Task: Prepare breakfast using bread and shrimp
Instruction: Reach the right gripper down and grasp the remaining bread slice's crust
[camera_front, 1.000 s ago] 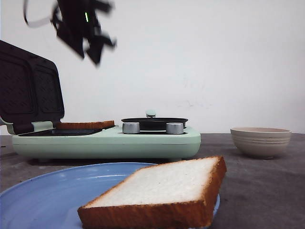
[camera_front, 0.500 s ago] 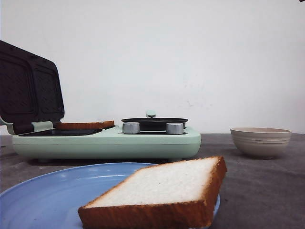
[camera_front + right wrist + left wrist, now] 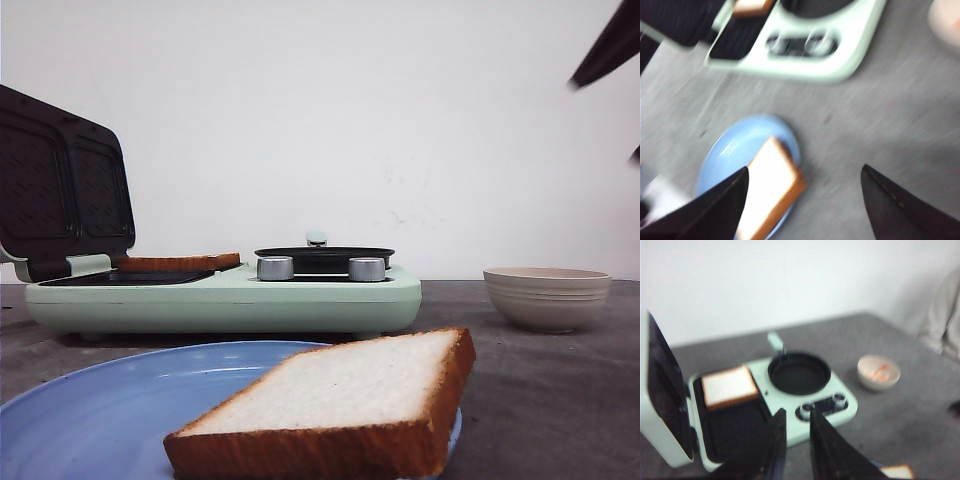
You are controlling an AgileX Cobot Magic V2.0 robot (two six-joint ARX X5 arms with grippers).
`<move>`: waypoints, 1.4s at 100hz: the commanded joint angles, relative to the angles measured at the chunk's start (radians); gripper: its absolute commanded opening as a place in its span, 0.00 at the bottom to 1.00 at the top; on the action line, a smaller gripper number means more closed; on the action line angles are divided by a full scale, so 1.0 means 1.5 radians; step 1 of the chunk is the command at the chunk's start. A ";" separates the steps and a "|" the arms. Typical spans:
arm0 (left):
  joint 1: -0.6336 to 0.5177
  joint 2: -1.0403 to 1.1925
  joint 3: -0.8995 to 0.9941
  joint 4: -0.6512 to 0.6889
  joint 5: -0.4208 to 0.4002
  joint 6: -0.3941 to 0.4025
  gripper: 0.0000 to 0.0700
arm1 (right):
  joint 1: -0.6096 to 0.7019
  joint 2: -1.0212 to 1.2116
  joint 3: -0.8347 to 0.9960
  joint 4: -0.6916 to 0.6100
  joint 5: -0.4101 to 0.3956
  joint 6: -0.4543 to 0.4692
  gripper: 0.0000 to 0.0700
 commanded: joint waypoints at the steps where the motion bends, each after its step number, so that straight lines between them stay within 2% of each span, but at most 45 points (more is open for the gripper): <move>1: -0.003 -0.008 0.008 0.004 -0.001 -0.006 0.01 | 0.017 0.061 0.009 0.006 -0.020 0.016 0.63; 11: -0.003 -0.033 0.008 0.005 -0.001 -0.006 0.01 | 0.043 0.145 0.009 0.006 -0.021 0.016 0.71; 32: -0.003 -0.040 0.008 -0.027 0.001 -0.010 0.01 | 0.104 0.279 0.009 0.030 -0.034 0.034 0.71; 50: -0.003 -0.040 0.008 -0.053 0.002 -0.019 0.01 | 0.172 0.322 0.009 0.116 -0.031 0.080 0.71; 63: -0.003 -0.040 0.008 -0.061 0.005 -0.019 0.01 | 0.208 0.337 0.009 0.171 -0.002 0.109 0.71; 86: -0.003 -0.040 0.008 -0.059 0.009 -0.019 0.01 | 0.220 0.388 0.009 0.179 0.046 0.116 0.71; 110: -0.003 -0.040 0.008 -0.060 0.009 -0.019 0.01 | 0.220 0.423 0.009 0.241 0.045 0.137 0.69; 117: -0.003 -0.040 0.008 -0.060 0.009 -0.019 0.01 | 0.220 0.427 0.009 0.265 0.045 0.148 0.60; 120: -0.003 -0.040 0.008 -0.060 0.009 -0.019 0.01 | 0.220 0.429 0.009 0.272 0.044 0.151 0.52; 125: -0.003 -0.040 0.008 -0.060 0.009 -0.019 0.01 | 0.220 0.429 0.009 0.278 0.044 0.151 0.32; 130: -0.003 -0.040 0.008 -0.060 0.009 -0.019 0.01 | 0.221 0.429 0.009 0.282 0.043 0.151 0.03; 131: -0.003 -0.040 0.008 -0.060 0.009 -0.019 0.01 | 0.222 0.429 0.009 0.282 0.043 0.150 0.00; 140: -0.003 -0.040 0.008 -0.060 0.009 -0.019 0.01 | 0.225 0.429 0.009 0.287 0.046 0.150 0.00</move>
